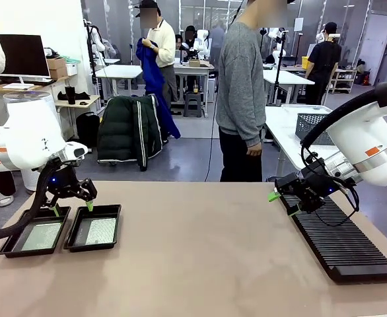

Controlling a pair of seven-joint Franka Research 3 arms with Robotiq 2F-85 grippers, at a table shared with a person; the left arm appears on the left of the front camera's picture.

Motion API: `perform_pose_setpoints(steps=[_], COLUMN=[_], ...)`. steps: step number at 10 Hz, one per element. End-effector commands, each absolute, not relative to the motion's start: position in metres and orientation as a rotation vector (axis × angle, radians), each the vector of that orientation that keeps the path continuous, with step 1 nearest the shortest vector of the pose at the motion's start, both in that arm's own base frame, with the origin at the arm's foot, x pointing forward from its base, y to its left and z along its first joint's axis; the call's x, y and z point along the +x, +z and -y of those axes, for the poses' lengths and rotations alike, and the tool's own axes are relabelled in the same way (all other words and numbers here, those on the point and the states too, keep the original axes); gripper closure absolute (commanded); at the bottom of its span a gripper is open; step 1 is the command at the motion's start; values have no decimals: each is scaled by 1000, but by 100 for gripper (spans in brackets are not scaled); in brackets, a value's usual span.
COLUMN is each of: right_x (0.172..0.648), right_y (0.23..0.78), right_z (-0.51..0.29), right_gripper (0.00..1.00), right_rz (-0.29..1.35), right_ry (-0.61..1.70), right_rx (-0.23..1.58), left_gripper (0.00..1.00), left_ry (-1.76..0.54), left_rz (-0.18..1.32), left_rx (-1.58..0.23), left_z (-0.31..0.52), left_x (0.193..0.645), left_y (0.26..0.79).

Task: Inspect and transfer BCBs to ESD trays.
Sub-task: Pick up the ESD tray and place it on the left side of the table.

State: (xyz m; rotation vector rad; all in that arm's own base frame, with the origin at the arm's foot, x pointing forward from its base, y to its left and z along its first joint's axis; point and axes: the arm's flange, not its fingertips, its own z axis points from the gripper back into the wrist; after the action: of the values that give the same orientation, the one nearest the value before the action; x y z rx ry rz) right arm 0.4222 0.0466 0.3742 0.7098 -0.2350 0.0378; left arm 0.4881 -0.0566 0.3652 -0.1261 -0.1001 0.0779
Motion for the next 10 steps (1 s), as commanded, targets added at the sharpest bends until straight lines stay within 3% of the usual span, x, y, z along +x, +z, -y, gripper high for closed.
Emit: perform_pose_setpoints(steps=[1,10], right_x=[421,421], right_y=[374,374], right_z=[-47,-47], right_gripper=[0,0], right_rz=[238,238], right_ry=[37,37], right_rx=[712,712], left_gripper=[0,0], left_ry=[32,33], left_rz=[106,144], left_rx=[-126,-52], left_z=[61,72], left_x=[475,465], left_y=[385,429])
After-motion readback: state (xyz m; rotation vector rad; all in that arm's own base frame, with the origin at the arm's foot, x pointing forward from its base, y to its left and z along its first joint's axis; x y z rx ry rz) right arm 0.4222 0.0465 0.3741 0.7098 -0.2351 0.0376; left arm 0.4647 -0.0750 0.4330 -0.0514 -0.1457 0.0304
